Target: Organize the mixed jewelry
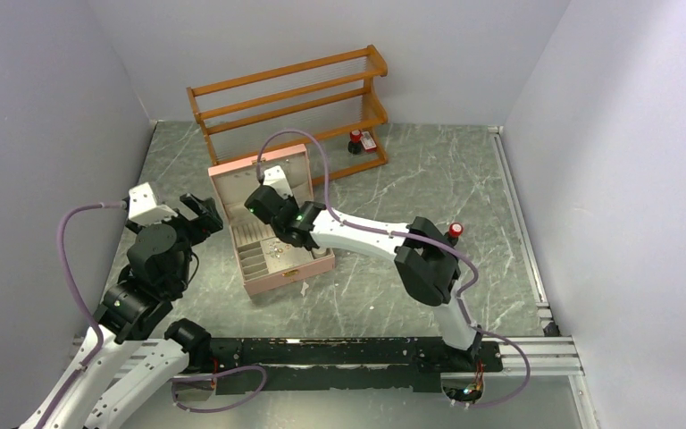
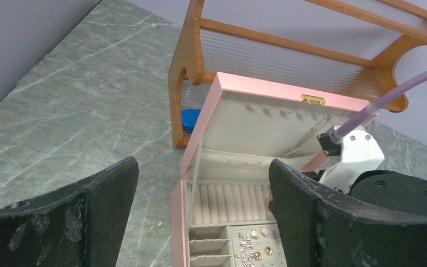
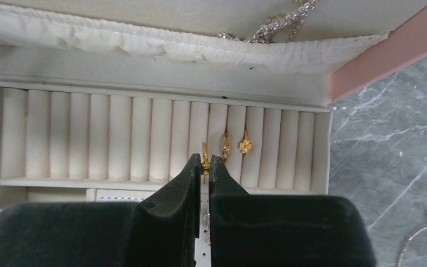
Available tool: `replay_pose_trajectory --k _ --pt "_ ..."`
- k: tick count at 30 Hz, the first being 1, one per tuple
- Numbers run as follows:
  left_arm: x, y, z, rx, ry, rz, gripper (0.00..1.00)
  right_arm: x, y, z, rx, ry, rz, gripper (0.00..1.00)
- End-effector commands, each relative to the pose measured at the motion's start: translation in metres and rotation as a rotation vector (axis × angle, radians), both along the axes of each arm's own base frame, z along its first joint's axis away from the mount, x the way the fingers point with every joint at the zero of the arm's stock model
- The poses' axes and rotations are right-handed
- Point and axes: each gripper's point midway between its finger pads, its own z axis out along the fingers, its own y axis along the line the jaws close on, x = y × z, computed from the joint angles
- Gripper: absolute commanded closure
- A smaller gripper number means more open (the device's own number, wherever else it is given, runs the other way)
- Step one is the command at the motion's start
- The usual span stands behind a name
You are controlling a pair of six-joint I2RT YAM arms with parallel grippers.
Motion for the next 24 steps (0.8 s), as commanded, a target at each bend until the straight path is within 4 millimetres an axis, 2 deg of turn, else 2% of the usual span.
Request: replay_pose_trajectory --k 1,24 --pt "-0.001 0.005 -0.003 0.021 0.003 0.023 0.09 0.007 0.003 0.001 -0.05 -0.039 0.009 0.96" --pt "-0.001 0.004 -0.004 0.02 0.007 0.017 0.08 0.009 -0.001 -0.04 -0.125 0.022 -0.01 0.96"
